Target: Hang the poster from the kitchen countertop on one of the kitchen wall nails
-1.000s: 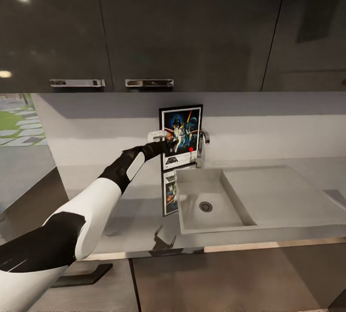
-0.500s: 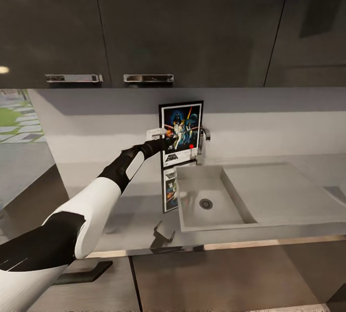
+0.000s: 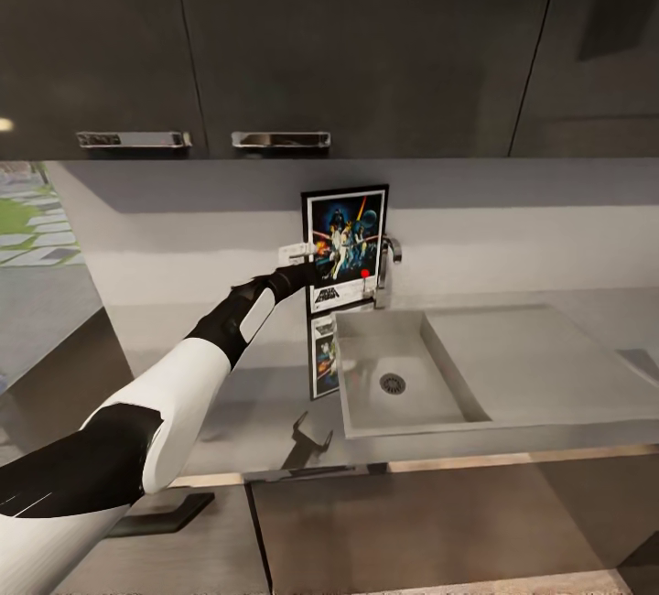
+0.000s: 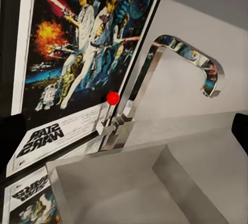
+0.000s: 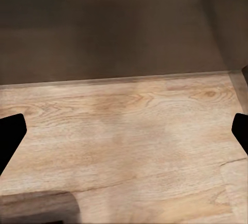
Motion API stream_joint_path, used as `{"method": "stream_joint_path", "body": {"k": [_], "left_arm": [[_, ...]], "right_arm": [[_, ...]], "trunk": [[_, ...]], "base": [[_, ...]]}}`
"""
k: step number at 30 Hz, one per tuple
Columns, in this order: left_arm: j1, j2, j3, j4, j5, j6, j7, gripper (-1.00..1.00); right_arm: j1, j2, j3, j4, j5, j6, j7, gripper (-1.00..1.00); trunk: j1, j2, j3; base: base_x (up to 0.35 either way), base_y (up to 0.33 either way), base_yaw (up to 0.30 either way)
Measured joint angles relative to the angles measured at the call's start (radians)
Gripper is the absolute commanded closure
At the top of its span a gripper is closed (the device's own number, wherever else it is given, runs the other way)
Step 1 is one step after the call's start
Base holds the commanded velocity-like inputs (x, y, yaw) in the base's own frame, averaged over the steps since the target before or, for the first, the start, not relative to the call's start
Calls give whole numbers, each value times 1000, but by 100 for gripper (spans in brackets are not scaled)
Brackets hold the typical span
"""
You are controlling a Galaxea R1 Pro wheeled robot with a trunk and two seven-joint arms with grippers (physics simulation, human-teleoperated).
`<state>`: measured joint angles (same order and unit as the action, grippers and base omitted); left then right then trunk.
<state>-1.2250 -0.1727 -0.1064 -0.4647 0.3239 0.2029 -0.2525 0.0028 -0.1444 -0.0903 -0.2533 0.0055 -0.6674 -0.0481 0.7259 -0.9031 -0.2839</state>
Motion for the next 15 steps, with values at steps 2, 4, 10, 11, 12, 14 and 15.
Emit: {"method": "stream_joint_path", "body": {"k": [2, 4, 10, 11, 12, 14, 15], "left_arm": [[0, 0, -3, -1, 0, -2, 0, -100], [0, -1, -5, -2, 0, -3, 0, -100], [0, 0, -1, -63, -4, -4, 5, -100], [0, 0, 0, -72, -4, -3, 5, -100], [0, 1, 1, -88, -4, -2, 5, -100], [0, 1, 2, -101, -5, -1, 5, -100], [0, 2, 2, -110, -5, 0, 4, -100]], "right_arm": [[0, 0, 0, 0, 0, 0, 0, -100], [0, 0, 0, 0, 1, 0, 0, -100], [0, 0, 0, 0, 1, 1, 0, -100], [0, 0, 0, 0, 1, 1, 0, -100], [0, 0, 0, 0, 1, 1, 0, -100], [0, 0, 0, 0, 1, 1, 0, -100], [0, 0, 0, 0, 1, 1, 0, -100]], "trunk": [[0, 0, -3], [0, 0, -6], [0, 0, -16], [0, 0, -18], [0, 0, -19], [0, 0, -23], [0, 0, -24]], "base": [[0, 0, 0], [0, 0, 0], [0, 0, 0], [0, 0, 0], [0, 0, 0], [0, 0, 0], [0, 0, 0]]}}
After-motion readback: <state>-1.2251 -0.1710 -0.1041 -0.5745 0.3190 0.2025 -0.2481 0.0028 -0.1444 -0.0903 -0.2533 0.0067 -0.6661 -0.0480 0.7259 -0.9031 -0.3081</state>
